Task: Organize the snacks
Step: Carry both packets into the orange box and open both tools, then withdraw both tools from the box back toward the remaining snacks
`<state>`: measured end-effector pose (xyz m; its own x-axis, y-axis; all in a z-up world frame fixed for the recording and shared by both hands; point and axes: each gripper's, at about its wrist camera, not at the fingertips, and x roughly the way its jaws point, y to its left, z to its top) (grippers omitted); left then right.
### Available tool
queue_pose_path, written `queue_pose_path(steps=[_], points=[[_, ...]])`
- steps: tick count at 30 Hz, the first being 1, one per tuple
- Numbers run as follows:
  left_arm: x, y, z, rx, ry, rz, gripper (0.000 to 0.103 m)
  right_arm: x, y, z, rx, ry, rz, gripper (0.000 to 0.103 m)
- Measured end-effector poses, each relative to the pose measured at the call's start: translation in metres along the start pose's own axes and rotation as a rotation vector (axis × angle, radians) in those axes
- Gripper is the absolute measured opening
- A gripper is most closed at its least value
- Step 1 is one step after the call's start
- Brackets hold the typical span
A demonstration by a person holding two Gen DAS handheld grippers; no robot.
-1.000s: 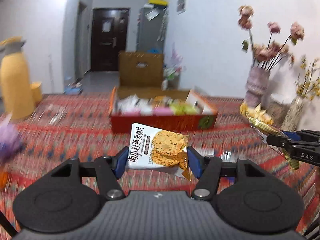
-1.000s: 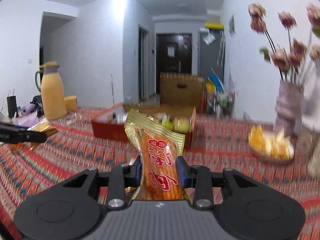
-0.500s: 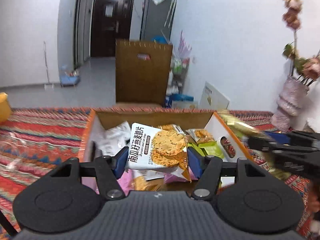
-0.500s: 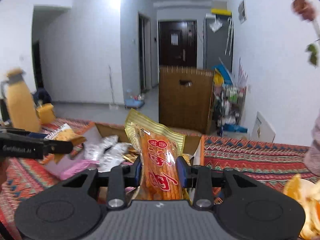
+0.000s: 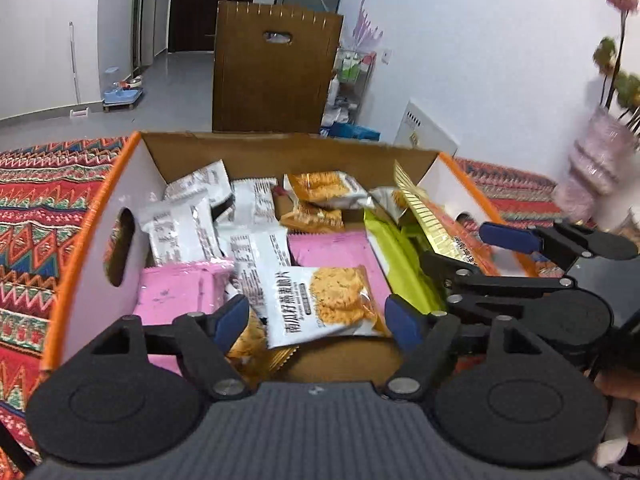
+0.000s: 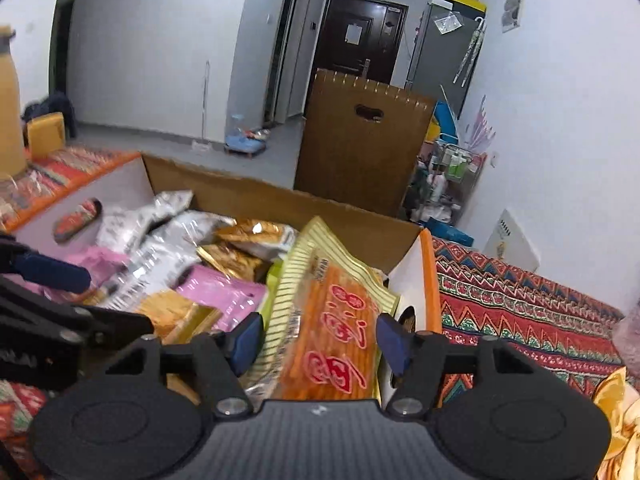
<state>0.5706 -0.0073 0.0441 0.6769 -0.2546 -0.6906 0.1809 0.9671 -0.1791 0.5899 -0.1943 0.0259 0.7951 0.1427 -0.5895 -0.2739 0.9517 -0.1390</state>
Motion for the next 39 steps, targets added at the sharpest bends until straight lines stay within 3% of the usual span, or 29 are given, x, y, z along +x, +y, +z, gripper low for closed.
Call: queue_pose_path(steps=[8,12,14,17,20,22,25,27,32,36,39], points=[[-0.09,0.01,0.004,0.057,-0.14,0.041,0.08,-0.083,-0.033,0.022,0.029,-0.108,0.002,0.063],[-0.147,0.005,-0.007,0.078,-0.21,0.051,0.083,-0.133,-0.042,0.022,0.032,-0.157,-0.011,0.065],[-0.178,0.002,-0.021,0.093,-0.264,0.097,0.085,-0.161,-0.044,0.015,0.032,-0.178,-0.006,0.069],[-0.222,0.003,-0.055,0.106,-0.339,0.132,0.091,-0.202,-0.04,-0.01,0.028,-0.21,-0.001,0.076],[-0.253,0.007,-0.095,0.086,-0.355,0.146,0.092,-0.24,-0.032,-0.046,0.021,-0.227,0.037,0.081],[-0.265,0.009,-0.123,0.084,-0.349,0.163,0.093,-0.261,-0.026,-0.072,0.015,-0.24,0.065,0.089],[-0.283,0.003,-0.173,0.083,-0.356,0.23,0.094,-0.293,-0.013,-0.113,-0.002,-0.253,0.088,0.09],[-0.297,0.001,-0.201,0.062,-0.358,0.241,0.1,-0.31,-0.005,-0.136,0.008,-0.259,0.089,0.091],[-0.306,-0.025,-0.262,0.052,-0.319,0.316,0.1,-0.342,0.018,-0.2,0.129,-0.267,0.043,0.094],[-0.3,-0.04,-0.297,0.024,-0.268,0.25,0.102,-0.351,0.027,-0.242,0.2,-0.234,0.056,0.099],[-0.292,-0.053,-0.31,0.06,-0.225,0.25,0.102,-0.347,0.038,-0.258,0.17,-0.175,0.043,0.099]])
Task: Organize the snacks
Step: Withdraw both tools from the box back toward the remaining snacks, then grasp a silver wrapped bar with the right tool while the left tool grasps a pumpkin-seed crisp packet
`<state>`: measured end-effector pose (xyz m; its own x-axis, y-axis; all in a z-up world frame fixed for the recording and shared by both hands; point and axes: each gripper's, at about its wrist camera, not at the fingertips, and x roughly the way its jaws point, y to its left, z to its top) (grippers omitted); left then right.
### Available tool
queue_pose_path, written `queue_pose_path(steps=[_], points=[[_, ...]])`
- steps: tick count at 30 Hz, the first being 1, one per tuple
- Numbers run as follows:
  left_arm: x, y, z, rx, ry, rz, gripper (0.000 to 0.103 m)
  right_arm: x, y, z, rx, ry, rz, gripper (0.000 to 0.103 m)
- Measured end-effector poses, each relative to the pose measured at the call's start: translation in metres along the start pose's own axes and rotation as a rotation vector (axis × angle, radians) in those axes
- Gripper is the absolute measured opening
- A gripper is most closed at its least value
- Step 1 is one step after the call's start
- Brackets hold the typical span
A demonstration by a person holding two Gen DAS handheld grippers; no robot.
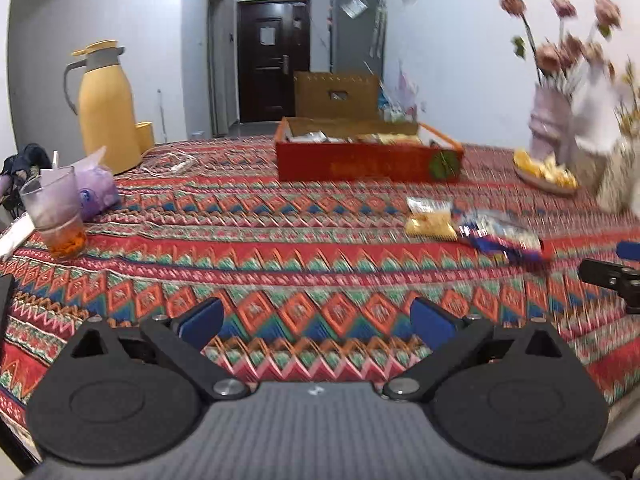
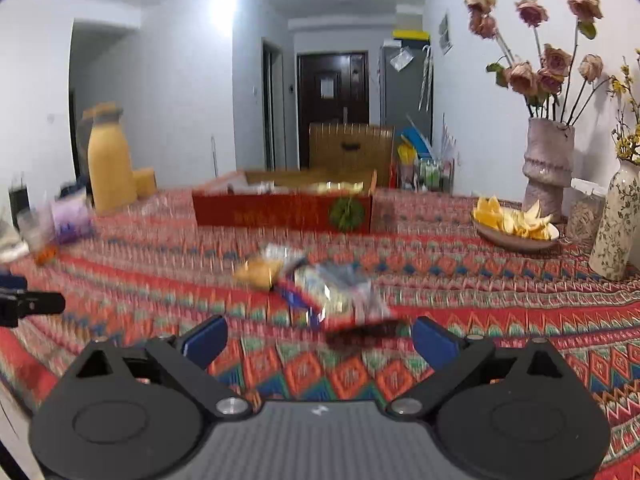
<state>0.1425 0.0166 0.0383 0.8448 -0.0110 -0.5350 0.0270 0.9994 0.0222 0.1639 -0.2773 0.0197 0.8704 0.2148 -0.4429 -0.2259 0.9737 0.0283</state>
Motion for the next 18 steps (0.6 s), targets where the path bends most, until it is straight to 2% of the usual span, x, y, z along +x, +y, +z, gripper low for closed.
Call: queue_pose_path(steps=[4,11,14,18], points=[[-0.004,-0.006,-0.006,0.01,0.005,-0.015,0.102,-0.001,0.006,-0.012,-0.008,0.019,0.028,0.099],[0.008,-0.018,0.004,0.04,0.022,-0.033,0.102,0.009,-0.003,0.001,-0.031,0.022,0.065,0.099],[0.025,-0.027,0.013,0.062,0.043,-0.048,0.102,0.033,-0.012,0.02,-0.114,0.052,0.154,0.099],[0.046,-0.044,0.026,0.105,0.039,-0.057,0.102,0.082,-0.019,0.044,-0.235,0.092,0.194,0.097]])
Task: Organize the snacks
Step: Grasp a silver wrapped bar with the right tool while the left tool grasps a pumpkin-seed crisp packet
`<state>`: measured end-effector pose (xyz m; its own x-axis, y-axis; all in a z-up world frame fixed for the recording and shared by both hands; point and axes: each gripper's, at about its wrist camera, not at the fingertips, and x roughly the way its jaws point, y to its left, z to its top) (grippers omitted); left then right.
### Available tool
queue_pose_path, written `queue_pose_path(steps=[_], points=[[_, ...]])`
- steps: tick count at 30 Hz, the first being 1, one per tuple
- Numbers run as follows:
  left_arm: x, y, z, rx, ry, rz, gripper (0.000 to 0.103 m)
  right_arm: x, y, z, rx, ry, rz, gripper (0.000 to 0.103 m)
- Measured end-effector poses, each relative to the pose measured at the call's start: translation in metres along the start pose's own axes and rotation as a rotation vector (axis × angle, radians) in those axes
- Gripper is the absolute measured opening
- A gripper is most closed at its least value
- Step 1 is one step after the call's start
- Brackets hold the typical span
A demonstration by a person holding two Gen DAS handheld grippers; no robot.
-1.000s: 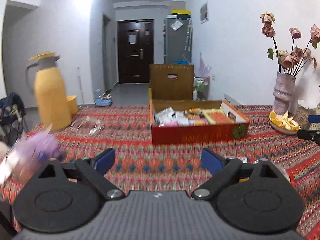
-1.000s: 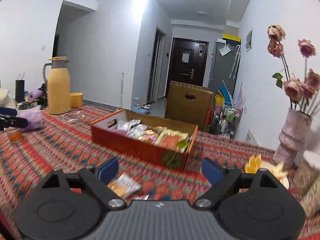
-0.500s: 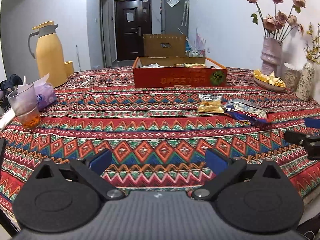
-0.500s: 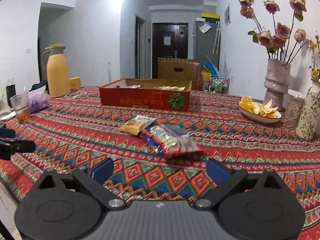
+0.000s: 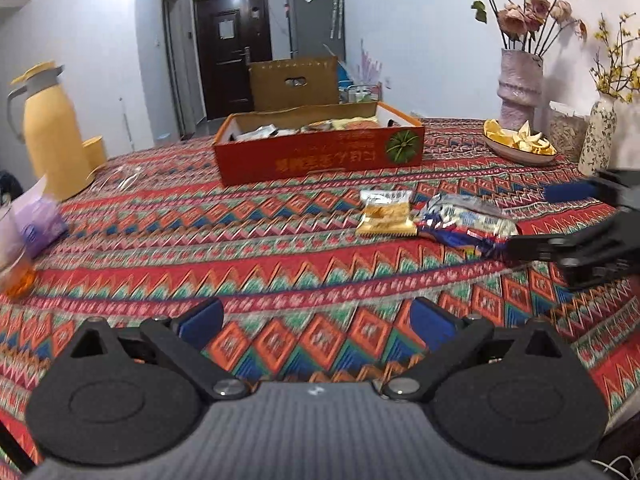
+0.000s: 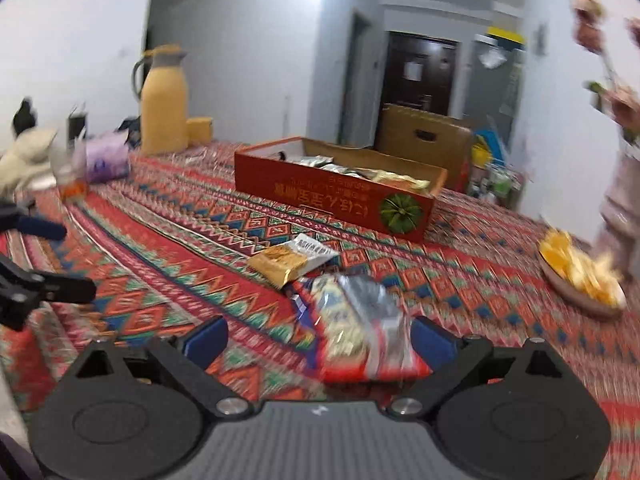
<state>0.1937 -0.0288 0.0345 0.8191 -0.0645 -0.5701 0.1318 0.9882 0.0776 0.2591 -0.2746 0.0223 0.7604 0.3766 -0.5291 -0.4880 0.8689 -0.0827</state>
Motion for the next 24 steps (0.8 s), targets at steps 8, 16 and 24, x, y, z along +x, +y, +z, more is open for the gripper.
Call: queue_pose_path(steps=[8,16,24], points=[[0.062,-0.023,0.042,0.023,0.018,-0.021,0.102,0.096,-0.047,0.016,0.064,0.134,0.094,0.078],[0.144,-0.057,0.072,0.062,0.053,-0.071,0.099,0.079,-0.118,-0.015,0.41,0.006,0.009,0.05],[0.184,-0.069,0.076,0.056,0.091,-0.092,0.047,0.077,-0.123,-0.019,0.444,-0.012,-0.031,0.05]])
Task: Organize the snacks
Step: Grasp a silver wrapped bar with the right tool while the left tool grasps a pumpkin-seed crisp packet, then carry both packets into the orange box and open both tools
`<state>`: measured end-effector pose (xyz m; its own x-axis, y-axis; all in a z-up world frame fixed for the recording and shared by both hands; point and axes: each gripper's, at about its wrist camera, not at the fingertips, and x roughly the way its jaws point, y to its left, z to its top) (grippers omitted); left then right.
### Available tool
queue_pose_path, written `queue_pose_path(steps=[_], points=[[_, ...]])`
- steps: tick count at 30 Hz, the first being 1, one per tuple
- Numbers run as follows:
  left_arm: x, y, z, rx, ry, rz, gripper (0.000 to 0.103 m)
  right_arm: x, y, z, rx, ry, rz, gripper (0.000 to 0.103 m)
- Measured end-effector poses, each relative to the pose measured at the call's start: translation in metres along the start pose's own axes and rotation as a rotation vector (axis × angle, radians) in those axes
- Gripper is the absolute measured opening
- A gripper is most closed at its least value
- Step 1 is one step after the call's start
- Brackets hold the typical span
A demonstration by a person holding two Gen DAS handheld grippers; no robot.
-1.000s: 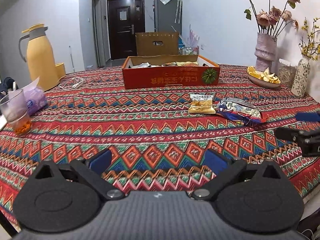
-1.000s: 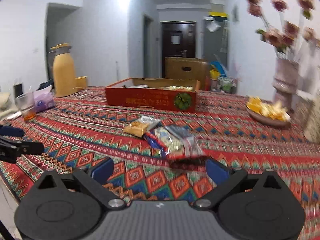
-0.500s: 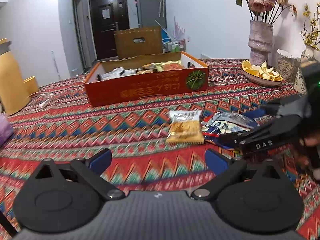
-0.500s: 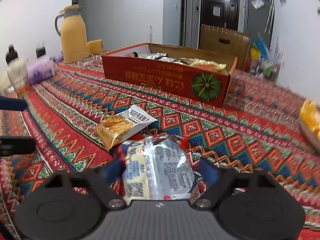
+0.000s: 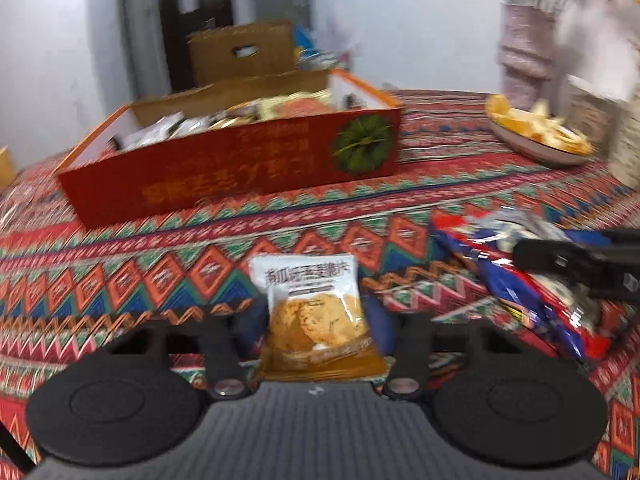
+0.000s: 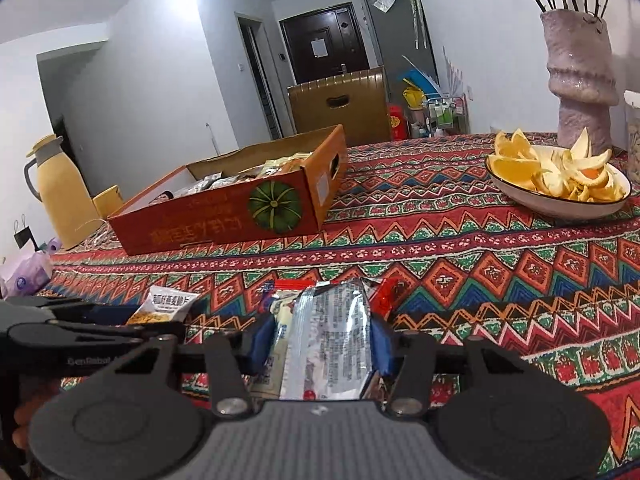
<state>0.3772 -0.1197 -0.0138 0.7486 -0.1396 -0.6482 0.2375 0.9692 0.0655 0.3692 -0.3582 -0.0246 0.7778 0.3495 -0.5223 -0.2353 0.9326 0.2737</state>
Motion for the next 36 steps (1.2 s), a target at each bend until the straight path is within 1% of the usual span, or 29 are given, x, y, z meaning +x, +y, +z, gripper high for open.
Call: queue_pose_path(steps=[3,6,11,15,17,19,21,23,28,32,36], points=[[-0.009,-0.002,-0.004,0.015,0.004,0.028,0.044,0.001,-0.002,0.0,0.002,0.0,0.003,0.049],[-0.028,0.0,-0.006,-0.011,-0.001,0.042,0.044,0.001,0.001,0.001,-0.005,0.004,0.008,0.049],[-0.085,0.024,-0.025,-0.098,-0.046,0.088,0.044,0.002,0.004,0.001,-0.021,0.004,0.008,0.049],[-0.127,0.045,-0.044,-0.156,-0.072,0.129,0.044,0.004,-0.002,0.002,0.008,0.01,0.024,0.048],[-0.146,0.058,-0.057,-0.18,-0.08,0.138,0.044,0.003,0.0,0.002,0.019,0.018,0.011,0.048],[-0.16,0.065,-0.066,-0.191,-0.089,0.145,0.044,-0.006,0.011,0.0,0.026,0.019,-0.01,0.044],[-0.174,0.072,-0.076,-0.2,-0.103,0.144,0.044,-0.024,0.025,-0.006,0.036,-0.002,0.016,0.043],[-0.186,0.077,-0.084,-0.207,-0.118,0.127,0.044,-0.046,0.044,-0.017,0.038,-0.021,0.053,0.042],[-0.201,0.089,-0.099,-0.215,-0.14,0.089,0.044,-0.086,0.081,-0.045,0.036,-0.024,0.026,0.042],[-0.2,0.099,-0.106,-0.223,-0.135,0.053,0.044,-0.1,0.098,-0.057,0.038,0.002,0.01,0.042],[-0.197,0.109,-0.108,-0.239,-0.147,0.034,0.044,-0.103,0.11,-0.051,0.021,0.008,0.01,0.042]])
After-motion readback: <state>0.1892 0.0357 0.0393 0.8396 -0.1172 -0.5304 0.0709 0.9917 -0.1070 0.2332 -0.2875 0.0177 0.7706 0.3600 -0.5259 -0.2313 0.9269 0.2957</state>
